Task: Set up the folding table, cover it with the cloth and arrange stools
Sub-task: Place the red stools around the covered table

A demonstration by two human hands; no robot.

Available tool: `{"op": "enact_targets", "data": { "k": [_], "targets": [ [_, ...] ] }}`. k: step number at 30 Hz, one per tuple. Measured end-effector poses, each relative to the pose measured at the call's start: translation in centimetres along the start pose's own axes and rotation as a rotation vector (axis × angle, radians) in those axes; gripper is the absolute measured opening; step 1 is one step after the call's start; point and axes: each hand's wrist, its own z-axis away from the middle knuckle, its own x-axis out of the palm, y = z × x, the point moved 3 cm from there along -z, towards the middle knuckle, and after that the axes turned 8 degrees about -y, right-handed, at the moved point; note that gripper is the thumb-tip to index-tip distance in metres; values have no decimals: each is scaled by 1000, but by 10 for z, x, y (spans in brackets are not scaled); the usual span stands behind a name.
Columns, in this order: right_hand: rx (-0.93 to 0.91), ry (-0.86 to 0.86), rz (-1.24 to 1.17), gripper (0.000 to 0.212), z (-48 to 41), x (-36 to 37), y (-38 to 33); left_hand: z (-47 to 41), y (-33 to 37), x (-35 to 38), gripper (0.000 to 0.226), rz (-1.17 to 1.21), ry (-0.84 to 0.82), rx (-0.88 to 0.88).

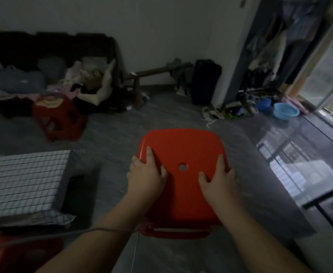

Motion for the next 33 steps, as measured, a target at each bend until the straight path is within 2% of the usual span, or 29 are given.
{"op": "enact_targets", "data": {
  "k": [10, 20, 27, 33],
  "targets": [
    [-145, -92, -29, 87, -155, -12, -61, -122, 37, -26, 84, -99, 74, -130],
    [-328, -170, 38, 89, -340, -42, -136, -274, 100, -56, 84, -52, 140, -308],
    [-472, -242, 93, 91, -416, -16, -229, -351, 65, -82, 82, -3, 237, -437],
    [-582, -304, 141, 91, -449, 33, -326, -414, -7, -110, 82, 25, 272, -521]
  ]
}}
